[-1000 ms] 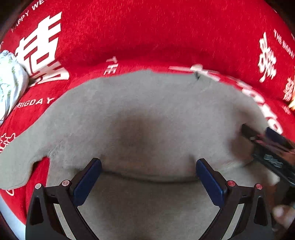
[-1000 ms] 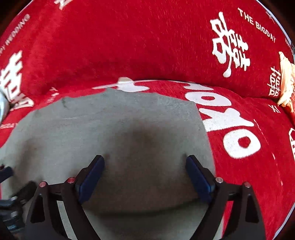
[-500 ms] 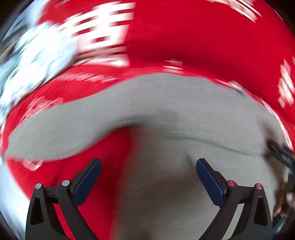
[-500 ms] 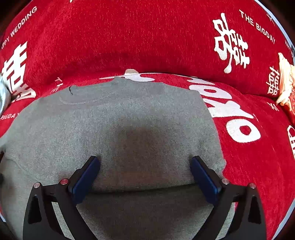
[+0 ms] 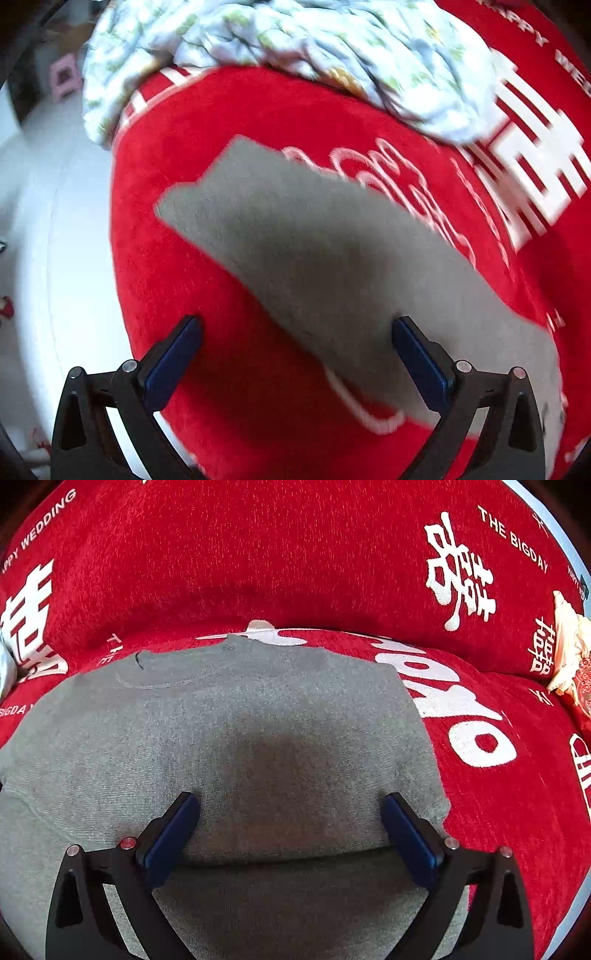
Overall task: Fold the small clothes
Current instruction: 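Move the left tool toward the cuff of the other sleeve, then close the left tool on the sleeve cuff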
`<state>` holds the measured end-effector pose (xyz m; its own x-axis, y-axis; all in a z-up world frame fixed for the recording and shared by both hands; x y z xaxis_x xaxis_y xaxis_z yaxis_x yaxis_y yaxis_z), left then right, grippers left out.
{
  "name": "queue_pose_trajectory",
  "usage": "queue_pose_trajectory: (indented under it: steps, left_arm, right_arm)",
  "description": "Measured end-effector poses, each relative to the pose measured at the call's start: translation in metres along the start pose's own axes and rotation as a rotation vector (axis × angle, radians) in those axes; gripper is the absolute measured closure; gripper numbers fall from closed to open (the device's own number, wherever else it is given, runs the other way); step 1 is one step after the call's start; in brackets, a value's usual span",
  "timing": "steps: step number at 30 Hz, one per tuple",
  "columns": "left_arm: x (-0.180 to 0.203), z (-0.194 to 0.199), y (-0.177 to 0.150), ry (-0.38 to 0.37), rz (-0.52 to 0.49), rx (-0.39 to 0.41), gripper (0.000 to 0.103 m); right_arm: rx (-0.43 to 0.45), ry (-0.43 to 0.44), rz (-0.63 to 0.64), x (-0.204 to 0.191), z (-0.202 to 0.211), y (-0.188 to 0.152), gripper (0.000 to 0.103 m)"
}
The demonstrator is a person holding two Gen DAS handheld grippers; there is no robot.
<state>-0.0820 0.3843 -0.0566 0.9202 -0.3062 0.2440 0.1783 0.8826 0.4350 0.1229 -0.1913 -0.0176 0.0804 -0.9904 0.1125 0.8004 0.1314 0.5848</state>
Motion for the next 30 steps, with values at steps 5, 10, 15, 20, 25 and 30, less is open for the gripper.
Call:
queue_pose_trajectory:
  steps: [5, 10, 15, 20, 25, 30]
  left_arm:
    - [0.006, -0.010, 0.017, 0.069, 0.112, 0.008, 0.001]
    - [0.010, -0.016, 0.035, 0.065, 0.102, 0.008, 0.001]
    - [0.008, 0.003, 0.044, 0.018, 0.058, 0.070, 0.076]
    - [0.015, 0.004, 0.045, -0.025, 0.005, 0.029, 0.091]
    - [0.030, 0.020, 0.036, 0.035, -0.081, 0.090, 0.091]
    - [0.062, 0.040, 0.024, -0.002, -0.156, 0.116, 0.091]
  right_arm:
    - [0.000, -0.002, 0.000, 0.000, -0.001, 0.000, 0.002]
    - [0.001, -0.003, -0.001, 0.000, -0.001, 0.000, 0.002]
    - [0.003, -0.004, -0.001, 0.000, -0.001, 0.001, 0.002]
    - [0.005, -0.002, -0.003, 0.000, -0.001, -0.001, 0.002]
    - [0.009, 0.001, -0.006, 0.001, -0.002, -0.001, 0.002]
    - [0.013, 0.006, -0.010, 0.002, -0.002, -0.002, 0.002]
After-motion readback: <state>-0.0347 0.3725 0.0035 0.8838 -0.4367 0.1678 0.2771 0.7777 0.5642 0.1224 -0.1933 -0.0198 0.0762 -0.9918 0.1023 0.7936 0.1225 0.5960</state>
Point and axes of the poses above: each gripper's, at about its wrist camera, not at the fingertips, and z roughly against the way its jaws point, x to its right, y to its top, the point moved 5 cm from there along -z, roughly the way its jaws point, and after that the axes turned 6 degrees about z, right-handed, at the moved point
